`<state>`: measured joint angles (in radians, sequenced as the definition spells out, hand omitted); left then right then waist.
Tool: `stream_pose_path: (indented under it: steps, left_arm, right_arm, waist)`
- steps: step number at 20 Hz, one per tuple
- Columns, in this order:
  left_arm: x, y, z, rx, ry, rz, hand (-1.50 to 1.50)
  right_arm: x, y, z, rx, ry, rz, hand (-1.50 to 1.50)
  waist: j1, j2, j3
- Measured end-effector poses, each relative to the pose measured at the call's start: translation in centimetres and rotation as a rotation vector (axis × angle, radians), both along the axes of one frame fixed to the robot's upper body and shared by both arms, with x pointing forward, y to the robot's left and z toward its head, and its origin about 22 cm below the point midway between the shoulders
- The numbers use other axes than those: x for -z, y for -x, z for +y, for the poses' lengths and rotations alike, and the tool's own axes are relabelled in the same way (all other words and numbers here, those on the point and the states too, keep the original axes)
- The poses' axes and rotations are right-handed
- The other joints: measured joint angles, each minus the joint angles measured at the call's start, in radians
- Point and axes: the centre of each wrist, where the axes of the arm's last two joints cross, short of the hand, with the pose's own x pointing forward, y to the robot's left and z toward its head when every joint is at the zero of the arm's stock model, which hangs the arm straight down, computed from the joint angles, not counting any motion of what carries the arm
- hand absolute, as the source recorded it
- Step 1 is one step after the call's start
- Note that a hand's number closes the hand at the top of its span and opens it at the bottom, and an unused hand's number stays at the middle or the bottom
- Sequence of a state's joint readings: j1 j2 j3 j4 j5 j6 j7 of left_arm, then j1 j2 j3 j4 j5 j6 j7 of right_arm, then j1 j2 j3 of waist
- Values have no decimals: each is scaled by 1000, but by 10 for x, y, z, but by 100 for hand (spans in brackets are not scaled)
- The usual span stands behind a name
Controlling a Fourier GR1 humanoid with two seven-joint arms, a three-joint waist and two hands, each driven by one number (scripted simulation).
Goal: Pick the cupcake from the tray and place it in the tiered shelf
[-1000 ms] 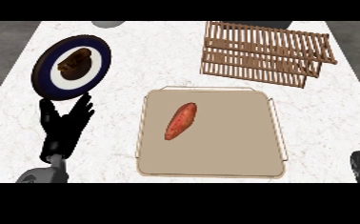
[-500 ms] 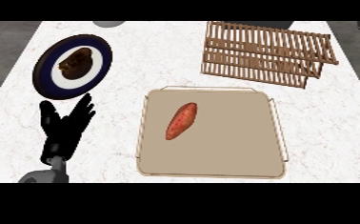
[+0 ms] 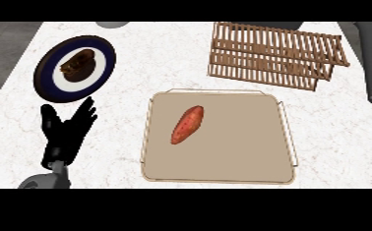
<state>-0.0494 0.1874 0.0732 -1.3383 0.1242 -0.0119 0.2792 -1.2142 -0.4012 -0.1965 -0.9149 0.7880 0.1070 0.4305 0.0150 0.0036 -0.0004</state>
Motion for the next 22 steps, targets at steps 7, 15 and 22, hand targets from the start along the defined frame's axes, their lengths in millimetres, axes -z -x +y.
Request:
stream_pose_path:
  steps: [7, 15, 22]
  left_arm:
    - [-6, -2, -6, -2, 1, -2, 0]
    - [-5, 0, -8, -3, 2, 3, 0]
    - [-2, 5, -7, -9, 6, 2, 0]
  right_arm:
    - [3, -9, -7, -34, 10, -8, 150]
    - [0, -12, -19, 21, -122, -46, -150]
    - [-5, -8, -27, 29, -370, -124, -150]
  waist:
    - [-1, -1, 0]
    - [-4, -2, 0]
    - [-4, -3, 1]
